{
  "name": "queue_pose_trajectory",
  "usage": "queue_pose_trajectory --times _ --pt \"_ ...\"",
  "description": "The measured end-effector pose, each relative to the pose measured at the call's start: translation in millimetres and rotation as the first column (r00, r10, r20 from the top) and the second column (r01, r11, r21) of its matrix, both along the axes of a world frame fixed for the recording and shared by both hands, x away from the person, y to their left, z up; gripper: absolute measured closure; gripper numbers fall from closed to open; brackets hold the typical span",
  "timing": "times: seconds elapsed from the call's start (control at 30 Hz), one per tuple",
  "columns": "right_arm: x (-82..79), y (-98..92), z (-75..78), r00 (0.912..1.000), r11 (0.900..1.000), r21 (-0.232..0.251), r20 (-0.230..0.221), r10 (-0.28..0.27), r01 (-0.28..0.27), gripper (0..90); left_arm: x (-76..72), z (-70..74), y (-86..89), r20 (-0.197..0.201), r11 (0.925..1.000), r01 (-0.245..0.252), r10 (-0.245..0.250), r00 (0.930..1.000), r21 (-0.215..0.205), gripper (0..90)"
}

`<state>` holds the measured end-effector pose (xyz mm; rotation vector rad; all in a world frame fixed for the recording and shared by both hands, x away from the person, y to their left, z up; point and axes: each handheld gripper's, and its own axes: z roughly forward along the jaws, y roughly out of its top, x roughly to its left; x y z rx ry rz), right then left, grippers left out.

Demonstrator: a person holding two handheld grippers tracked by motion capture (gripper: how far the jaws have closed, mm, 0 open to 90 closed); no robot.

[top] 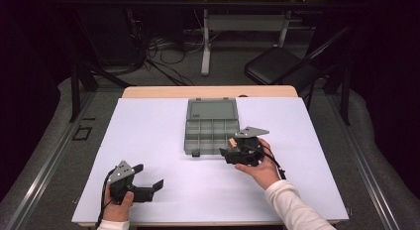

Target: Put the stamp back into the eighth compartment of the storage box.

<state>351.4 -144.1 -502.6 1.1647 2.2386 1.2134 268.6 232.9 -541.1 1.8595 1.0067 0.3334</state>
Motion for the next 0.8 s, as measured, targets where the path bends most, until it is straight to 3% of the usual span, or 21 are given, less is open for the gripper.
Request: queue_pose_trajectory --times 0.27,0.37,0.4,0.8 --pt "-9.7 -0.7 -0.9 0.9992 0.999 0.009 -0.004 0.039 -0.039 33.9 -0.1 0.1 -0.1 0.001 1.0000 0.000 0.000 1.0000 0.000 0.5" --pt "-11.9 -0.6 -2.2 0.9984 0.999 0.007 -0.026 0.051 -0.051 31.5 -0.1 0.2 -0.2 0.001 1.0000 0.000 0.000 1.0000 0.000 0.5" --pt "-13.0 -0.7 -2.9 0.9988 0.999 0.002 -0.011 0.048 -0.048 30.5 0.0 0.2 -0.2 0.001 1.0000 0.000 0.000 1.0000 0.000 0.5" --pt "-28.7 -5.3 -10.5 0.9973 0.997 0.040 0.000 0.073 -0.073 18.5 0.4 -0.2 -0.2 -0.001 1.0000 0.001 -0.001 1.0000 -0.002 0.5"
